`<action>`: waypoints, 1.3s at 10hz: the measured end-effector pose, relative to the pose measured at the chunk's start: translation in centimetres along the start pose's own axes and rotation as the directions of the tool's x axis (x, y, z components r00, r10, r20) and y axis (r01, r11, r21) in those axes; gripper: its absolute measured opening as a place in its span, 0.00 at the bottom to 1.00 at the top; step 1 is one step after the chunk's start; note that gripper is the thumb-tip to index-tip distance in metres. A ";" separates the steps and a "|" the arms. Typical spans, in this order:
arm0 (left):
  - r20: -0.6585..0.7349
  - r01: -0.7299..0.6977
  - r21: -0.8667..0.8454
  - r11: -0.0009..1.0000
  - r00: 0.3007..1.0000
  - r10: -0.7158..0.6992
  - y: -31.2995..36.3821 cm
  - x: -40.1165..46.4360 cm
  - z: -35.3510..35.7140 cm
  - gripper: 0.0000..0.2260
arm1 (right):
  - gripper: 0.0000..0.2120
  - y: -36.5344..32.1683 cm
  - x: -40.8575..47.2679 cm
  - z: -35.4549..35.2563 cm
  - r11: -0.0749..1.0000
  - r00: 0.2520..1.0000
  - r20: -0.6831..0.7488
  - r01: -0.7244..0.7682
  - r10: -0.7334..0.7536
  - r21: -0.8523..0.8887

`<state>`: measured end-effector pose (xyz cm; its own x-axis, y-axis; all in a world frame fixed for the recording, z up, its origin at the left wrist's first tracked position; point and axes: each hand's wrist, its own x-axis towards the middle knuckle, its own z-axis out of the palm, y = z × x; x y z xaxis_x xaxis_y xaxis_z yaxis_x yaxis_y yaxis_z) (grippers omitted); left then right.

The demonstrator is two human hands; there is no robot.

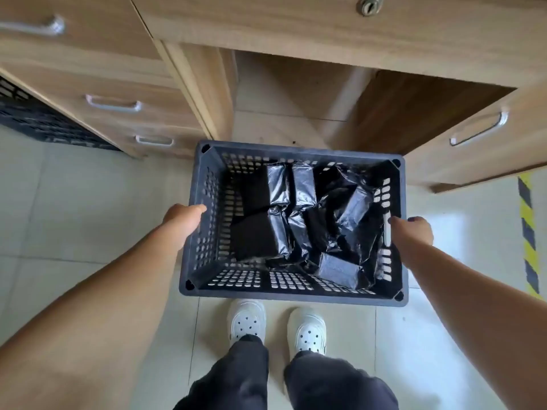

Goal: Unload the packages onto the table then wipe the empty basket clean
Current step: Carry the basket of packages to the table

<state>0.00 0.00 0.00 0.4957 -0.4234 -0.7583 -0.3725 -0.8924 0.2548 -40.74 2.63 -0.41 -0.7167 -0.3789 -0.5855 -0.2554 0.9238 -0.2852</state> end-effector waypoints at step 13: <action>0.088 -0.023 -0.119 0.993 0.996 0.034 4.7 -36.5 -31.9 0.11 | 0.10 -6.5 -30.2 -34.7 0.977 0.998 0.035 -0.053 0.047 0.206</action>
<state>5.21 6.32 47.99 0.4118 -0.4381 -0.7990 -0.2875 -0.8945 0.3423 -39.94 9.96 45.53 -0.7045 -0.3370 -0.6246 -0.0779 0.9115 -0.4039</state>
